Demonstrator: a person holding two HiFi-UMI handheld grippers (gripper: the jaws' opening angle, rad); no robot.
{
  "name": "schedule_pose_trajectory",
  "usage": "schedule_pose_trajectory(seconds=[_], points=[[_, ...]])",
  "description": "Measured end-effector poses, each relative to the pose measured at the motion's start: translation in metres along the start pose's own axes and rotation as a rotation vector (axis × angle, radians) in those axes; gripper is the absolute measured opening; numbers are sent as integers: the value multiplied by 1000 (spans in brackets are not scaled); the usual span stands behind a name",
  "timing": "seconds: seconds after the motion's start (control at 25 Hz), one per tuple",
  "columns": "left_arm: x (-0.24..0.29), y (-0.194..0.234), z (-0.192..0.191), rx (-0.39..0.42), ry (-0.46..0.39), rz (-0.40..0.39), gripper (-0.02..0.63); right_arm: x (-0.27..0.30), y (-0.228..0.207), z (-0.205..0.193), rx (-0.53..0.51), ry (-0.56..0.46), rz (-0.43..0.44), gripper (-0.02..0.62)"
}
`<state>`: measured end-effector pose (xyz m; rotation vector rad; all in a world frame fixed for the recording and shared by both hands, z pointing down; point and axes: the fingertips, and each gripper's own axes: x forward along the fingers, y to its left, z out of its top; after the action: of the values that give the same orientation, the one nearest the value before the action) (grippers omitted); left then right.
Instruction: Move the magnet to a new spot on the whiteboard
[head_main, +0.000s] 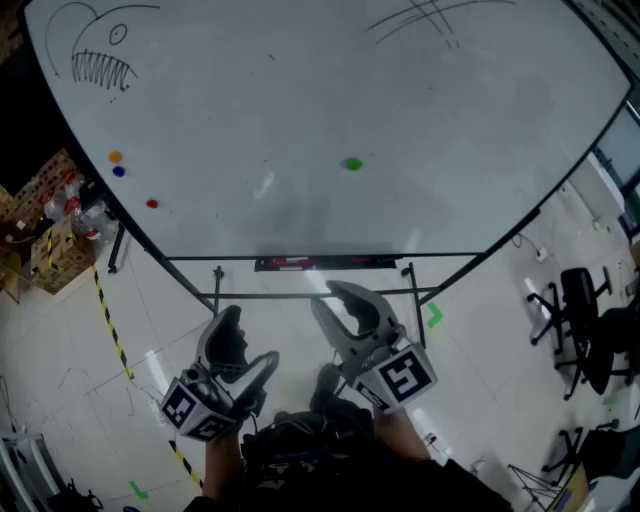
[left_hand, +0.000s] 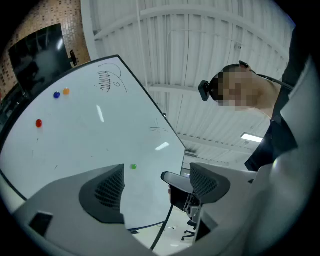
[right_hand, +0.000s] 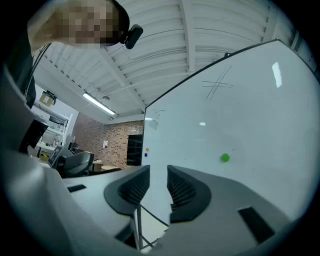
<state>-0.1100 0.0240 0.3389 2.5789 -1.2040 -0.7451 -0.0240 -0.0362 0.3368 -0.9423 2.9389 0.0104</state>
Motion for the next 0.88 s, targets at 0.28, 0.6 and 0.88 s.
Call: schedule_pose_trajectory(seconds=[0.28, 0.6, 0.88], points=[[71, 22, -25, -2, 25, 51, 405, 8, -92, -1, -12, 11, -43, 137], [123, 35, -48, 17, 77, 92, 405, 10, -156, -19, -46, 44, -98, 137], [143, 50, -52, 28, 100, 102, 405, 19, -180, -19, -92, 57, -155, 137]])
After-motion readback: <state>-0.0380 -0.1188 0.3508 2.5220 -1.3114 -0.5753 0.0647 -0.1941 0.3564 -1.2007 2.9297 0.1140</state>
